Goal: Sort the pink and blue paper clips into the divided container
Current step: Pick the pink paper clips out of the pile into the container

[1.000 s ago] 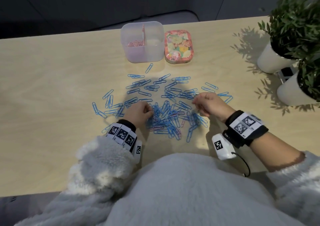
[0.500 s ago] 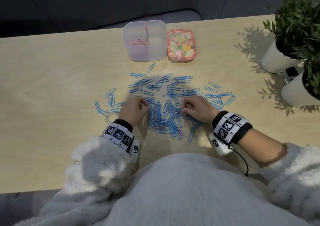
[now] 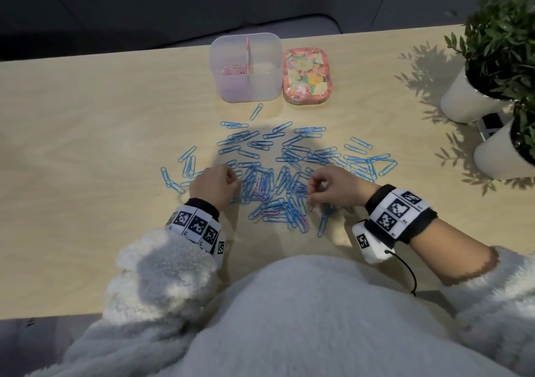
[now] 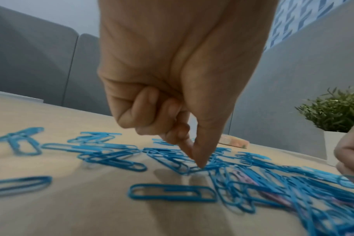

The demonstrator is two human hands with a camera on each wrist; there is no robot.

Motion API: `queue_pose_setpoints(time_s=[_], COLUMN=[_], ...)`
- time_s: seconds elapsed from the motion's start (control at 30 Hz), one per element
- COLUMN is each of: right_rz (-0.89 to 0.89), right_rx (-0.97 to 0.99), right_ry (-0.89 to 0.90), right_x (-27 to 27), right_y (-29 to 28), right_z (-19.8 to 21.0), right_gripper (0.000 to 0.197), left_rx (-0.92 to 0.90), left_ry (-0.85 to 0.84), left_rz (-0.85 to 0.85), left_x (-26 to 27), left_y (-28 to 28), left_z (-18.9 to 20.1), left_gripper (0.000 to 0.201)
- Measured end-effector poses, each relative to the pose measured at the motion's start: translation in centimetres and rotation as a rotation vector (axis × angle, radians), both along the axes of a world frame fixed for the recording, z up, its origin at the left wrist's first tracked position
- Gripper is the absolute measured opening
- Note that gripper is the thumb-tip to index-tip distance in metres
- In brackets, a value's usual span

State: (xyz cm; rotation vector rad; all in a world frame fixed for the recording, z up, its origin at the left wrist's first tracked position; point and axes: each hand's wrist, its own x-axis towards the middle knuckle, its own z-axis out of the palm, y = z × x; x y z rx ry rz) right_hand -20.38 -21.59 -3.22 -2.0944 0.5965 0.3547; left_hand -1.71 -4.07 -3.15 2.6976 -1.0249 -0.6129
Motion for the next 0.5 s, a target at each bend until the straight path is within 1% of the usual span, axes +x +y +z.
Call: queue_pose_setpoints(time_s=[0.03,0.1,0.17,0.2,0.27,0.33,0.43,0.5], right_rz=[0.027,0.082,0.098,0.084,0.035,0.004,0.063,0.071], right_rx=[0.007,-0.033,-0.147,-0.211,-0.300,-0.334,-0.380,-0.366], right_ry=[0.028,0.095,0.113,0.092,0.016,-0.031,-0.003,0.010], right_x=[-0.3,-0.8,-0.7,-0.5,0.4,1.4,2.3,2.3], right_y=[-0.2,-0.5,-0.7,-0.7,-0.3,0.4,1.5,1.5], right_z=[0.4,1.0,1.4,1.4,1.2,0.8,0.0,-0.3], right_gripper=[0.022,0.014,0.005,0.002,0.003,0.006,0.014,0.012], left_rx=[-0.031,-0.088,-0.092,-0.081,-0.060,-0.048,-0.026,-0.028], left_ry=[0.001,0.011,0.000,-0.006,-0.024,-0.020,0.070,0.156], left_rz=[-0.004,-0.038,-0.093,-0.109,-0.115,-0.113,-0.101,-0.081], left_x=[-0.3,-1.1,-1.9,-2.2,-2.7,-3.0,-2.9,-2.6], left_y=[-0.1,-0.5,-1.2,-1.5,-1.9,-2.1,-2.2,-2.1], left_z=[0.0,0.1,0.0,0.0,-0.2,-0.2,-0.4,-0.4], left_gripper=[0.012,0.011,0.014,0.015,0.017,0.016,0.014,0.015])
